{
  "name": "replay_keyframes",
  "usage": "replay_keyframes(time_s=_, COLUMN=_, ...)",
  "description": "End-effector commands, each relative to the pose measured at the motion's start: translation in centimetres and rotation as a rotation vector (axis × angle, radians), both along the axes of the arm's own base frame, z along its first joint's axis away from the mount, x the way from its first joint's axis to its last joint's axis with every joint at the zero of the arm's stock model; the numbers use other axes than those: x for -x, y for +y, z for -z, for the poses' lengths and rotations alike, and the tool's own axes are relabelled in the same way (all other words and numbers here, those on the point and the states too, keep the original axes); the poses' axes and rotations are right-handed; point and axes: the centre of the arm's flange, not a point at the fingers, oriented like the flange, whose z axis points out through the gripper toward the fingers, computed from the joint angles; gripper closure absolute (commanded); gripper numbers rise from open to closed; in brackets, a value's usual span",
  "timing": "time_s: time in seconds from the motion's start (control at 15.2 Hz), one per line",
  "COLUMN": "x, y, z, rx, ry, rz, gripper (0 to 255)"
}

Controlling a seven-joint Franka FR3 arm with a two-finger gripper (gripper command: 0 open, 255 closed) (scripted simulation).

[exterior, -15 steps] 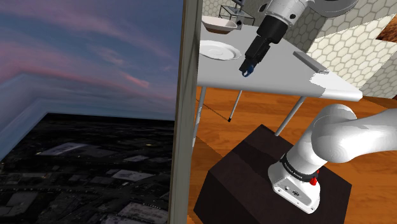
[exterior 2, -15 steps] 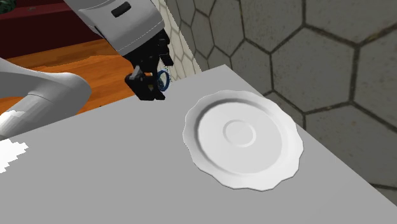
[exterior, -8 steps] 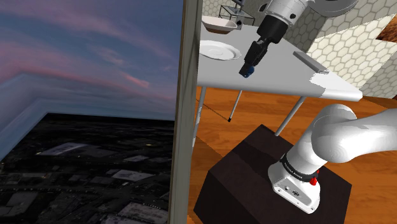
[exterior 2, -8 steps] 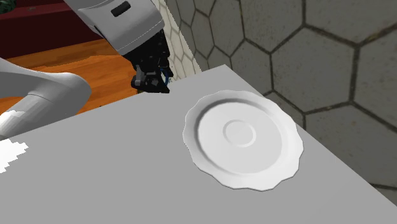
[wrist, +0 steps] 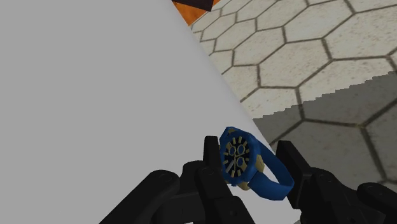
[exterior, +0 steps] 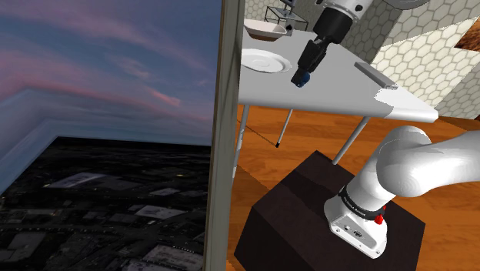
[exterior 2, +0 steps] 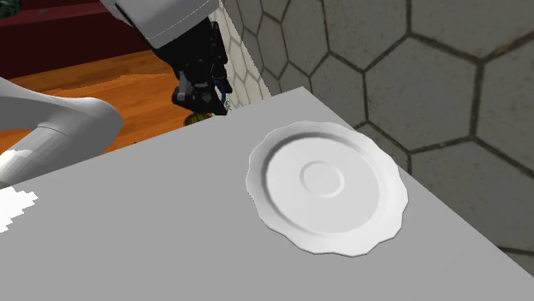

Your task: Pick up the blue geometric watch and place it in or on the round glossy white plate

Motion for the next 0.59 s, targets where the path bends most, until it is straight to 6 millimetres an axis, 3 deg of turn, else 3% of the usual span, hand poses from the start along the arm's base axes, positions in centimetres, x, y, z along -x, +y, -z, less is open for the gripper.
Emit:
replay_keyframes(time_s=0.0, x=0.1, y=-0.2, z=-1.0, rx=0.000, ry=0.000, rz=0.000, gripper=255)
replay_keyframes(time_s=0.53, x=0.1, y=-0.2, z=-5.2, rx=0.000, ry=0.000, rz=0.000, gripper=255)
